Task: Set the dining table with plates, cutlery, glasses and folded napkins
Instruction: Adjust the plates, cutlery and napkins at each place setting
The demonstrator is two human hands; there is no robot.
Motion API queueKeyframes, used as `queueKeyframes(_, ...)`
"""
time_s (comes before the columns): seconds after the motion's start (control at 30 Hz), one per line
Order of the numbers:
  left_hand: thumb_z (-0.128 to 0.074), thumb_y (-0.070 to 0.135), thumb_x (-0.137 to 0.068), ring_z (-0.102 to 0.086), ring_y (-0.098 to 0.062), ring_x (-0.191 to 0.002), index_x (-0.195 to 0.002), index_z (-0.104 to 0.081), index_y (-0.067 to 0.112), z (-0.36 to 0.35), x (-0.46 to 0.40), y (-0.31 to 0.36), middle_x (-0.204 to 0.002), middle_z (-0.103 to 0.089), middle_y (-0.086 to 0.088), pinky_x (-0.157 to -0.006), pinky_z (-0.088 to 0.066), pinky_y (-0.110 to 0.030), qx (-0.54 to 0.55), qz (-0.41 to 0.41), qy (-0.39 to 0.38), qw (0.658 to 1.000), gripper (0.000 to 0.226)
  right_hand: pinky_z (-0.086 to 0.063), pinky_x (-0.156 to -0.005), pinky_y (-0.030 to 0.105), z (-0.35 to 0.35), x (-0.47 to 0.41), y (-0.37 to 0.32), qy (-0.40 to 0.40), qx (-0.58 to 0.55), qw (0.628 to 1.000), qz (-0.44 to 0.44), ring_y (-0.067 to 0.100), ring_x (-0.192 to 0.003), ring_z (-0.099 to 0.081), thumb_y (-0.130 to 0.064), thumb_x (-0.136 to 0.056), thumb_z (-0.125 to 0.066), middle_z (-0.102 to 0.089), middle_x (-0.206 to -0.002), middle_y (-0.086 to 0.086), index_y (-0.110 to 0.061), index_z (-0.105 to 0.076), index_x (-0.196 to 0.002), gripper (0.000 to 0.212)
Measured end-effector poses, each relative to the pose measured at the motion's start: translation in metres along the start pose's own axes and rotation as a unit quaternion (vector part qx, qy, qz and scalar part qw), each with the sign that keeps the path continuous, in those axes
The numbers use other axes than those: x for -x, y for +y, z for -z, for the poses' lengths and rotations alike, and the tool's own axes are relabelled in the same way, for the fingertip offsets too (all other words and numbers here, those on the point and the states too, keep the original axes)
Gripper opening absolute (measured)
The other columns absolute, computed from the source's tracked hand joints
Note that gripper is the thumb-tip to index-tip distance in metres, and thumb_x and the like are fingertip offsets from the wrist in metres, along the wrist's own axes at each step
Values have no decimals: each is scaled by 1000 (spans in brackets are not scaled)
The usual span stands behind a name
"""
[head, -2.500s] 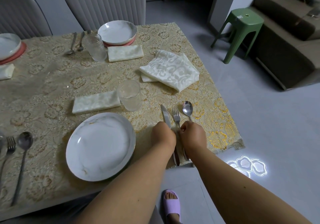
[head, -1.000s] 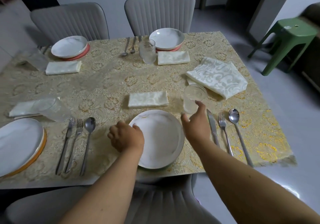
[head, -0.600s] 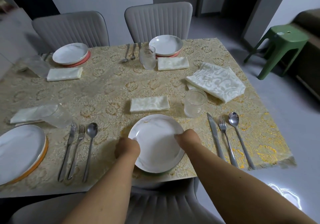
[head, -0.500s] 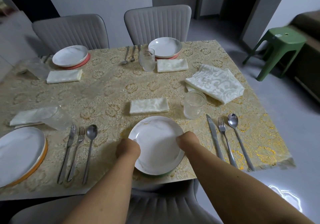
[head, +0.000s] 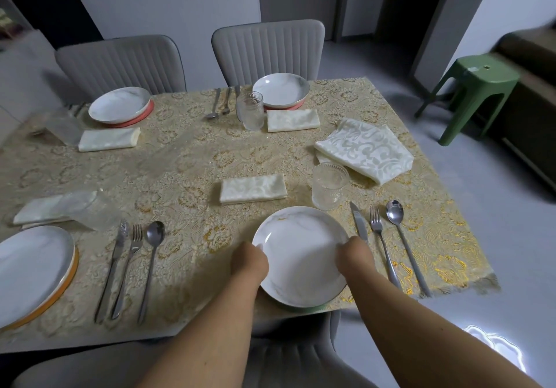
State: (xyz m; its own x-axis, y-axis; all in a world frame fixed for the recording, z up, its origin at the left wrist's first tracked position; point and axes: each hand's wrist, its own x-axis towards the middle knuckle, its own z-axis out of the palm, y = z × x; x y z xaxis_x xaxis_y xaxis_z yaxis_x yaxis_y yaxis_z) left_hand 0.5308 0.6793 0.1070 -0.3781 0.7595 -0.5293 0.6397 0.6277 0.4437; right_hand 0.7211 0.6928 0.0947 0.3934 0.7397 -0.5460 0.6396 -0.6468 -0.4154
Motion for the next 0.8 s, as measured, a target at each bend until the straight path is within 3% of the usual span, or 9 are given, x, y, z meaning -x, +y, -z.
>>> queueKeyframes(0.13, -38, 28, -103, -46, -34, -129, -139, -40, 0, -1, 4, -4, -142, -46, -17, -98, -41, -37, 36, -2, 16, 999, 46, -44, -91, 34, -4, 2, 3, 18, -5, 1000, 25, 36, -117, -54, -9, -96, -40, -57, -124, 21, 2, -50, -122, 29)
queueKeyframes(0.53, -43, 35, -100, -53, -32, -120, -131, -50, 5, -9, 9, -18, -131, -56, -13, -93, -44, -39, 33, -26, 68, 997, 43, -45, -88, 39, -11, 3, 9, 66, -47, 996, 45, 38, -107, -56, -11, -93, -37, -59, -117, 19, -5, -54, -116, 29)
queueKeyframes(0.63, -47, 31, -98, -58, -32, -110, -117, -57, 5, -9, 9, -17, -120, -62, -13, -89, -50, -40, 2, -44, 100, 994, 33, -45, -88, 38, -3, 5, 8, 120, -55, 989, 72, 35, -107, -55, -16, -91, -50, -59, -115, 17, -4, -57, -113, 26)
queueKeyframes(0.8, -45, 26, -99, -59, -34, -103, -105, -58, 4, -10, 4, -14, -111, -64, -14, -78, -46, -36, 9, -48, 109, 993, 27, -44, -92, 36, 28, -12, -12, 188, -153, 959, 144, 28, -111, -56, -27, -78, -75, -58, -118, 11, -7, -50, -124, 55)
